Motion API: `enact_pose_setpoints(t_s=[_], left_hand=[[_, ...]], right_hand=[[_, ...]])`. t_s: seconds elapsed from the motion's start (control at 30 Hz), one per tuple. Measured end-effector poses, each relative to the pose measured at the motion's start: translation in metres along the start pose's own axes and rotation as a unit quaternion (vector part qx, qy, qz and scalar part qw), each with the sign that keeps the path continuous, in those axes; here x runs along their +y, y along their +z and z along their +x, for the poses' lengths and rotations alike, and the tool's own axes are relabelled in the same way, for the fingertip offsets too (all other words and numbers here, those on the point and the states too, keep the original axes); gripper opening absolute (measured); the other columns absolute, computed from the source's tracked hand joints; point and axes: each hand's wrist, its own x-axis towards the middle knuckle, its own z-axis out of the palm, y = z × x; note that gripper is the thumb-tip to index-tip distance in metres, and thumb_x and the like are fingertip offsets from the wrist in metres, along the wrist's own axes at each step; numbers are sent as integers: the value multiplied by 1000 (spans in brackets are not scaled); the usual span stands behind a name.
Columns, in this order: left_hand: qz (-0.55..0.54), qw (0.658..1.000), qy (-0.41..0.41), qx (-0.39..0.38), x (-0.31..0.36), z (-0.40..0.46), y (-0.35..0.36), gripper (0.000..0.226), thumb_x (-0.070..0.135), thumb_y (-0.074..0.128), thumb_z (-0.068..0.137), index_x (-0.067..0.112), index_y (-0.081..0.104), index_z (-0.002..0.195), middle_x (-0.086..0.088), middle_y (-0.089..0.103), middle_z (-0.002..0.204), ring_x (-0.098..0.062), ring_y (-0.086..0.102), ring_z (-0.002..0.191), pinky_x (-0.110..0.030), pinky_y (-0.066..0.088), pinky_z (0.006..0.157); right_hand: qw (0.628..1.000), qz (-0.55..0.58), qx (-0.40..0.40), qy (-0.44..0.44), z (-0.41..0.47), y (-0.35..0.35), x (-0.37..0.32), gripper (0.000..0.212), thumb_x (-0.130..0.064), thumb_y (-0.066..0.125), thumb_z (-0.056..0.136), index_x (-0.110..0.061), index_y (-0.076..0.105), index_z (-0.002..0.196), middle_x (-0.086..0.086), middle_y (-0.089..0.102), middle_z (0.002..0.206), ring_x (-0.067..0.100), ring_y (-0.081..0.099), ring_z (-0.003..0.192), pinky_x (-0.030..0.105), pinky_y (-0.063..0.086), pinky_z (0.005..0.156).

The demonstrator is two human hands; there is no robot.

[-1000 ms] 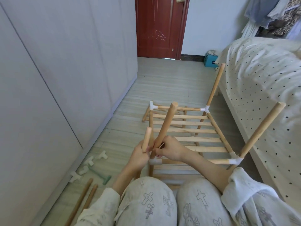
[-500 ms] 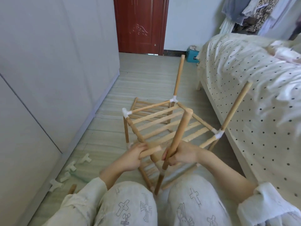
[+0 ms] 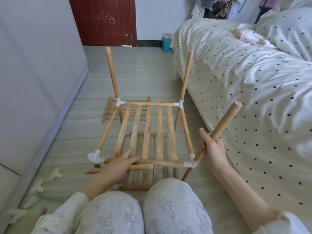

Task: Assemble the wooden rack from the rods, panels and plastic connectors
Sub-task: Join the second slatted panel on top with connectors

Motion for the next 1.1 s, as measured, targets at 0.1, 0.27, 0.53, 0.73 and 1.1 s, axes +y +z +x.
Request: enact_pose_setpoints(t_s=[0.1, 0.27, 0.53, 0.73, 1.1], left_hand=[[-36, 999, 2, 12, -6, -2, 11, 65, 3, 45, 89, 36, 29, 143, 5, 4, 157, -11, 12, 144, -39, 1, 116], [-117, 990, -14, 74, -2, -3, 25, 51, 6, 49, 90, 35, 48, 131, 9, 20, 153, -8, 25, 139, -28, 4, 109], [-127, 989, -32, 62, 0, 2, 23, 50, 3, 51, 88, 38, 54, 124, 12, 24, 149, -10, 25, 138, -24, 4, 105], [-285, 953, -60, 78, 12, -7, 4, 25, 23, 52, 95, 46, 61, 93, 15, 54, 123, -4, 50, 115, -27, 34, 100], [-561, 719, -128, 390, 9, -74, -104, 36, 22, 41, 99, 7, 41, 65, 5, 28, 36, -9, 27, 32, -26, 53, 51]], right_hand=[[997, -12, 68, -27, 6, 13, 9, 40, -24, 54, 92, -10, 40, 57, 7, 36, 51, 14, 38, 46, 25, 38, 53], [995, 4, 51, -86, 15, 6, 21, 40, -14, 52, 90, 1, 47, 54, 8, 37, 49, 16, 36, 40, 24, 37, 44], [993, 8, -89, -82, 30, -6, 20, 49, -19, 51, 76, -22, 31, 31, -3, 29, 35, 14, 27, 35, 22, 32, 41], [993, -52, -72, -78, 39, -10, 15, 54, -12, 53, 87, -16, 36, 35, -2, 36, 35, 12, 36, 35, 24, 38, 47], [920, -384, 43, 61, 11, 11, 71, 62, -46, 47, 90, -1, 35, 132, 19, 39, 131, 39, 41, 121, 50, 39, 94]])
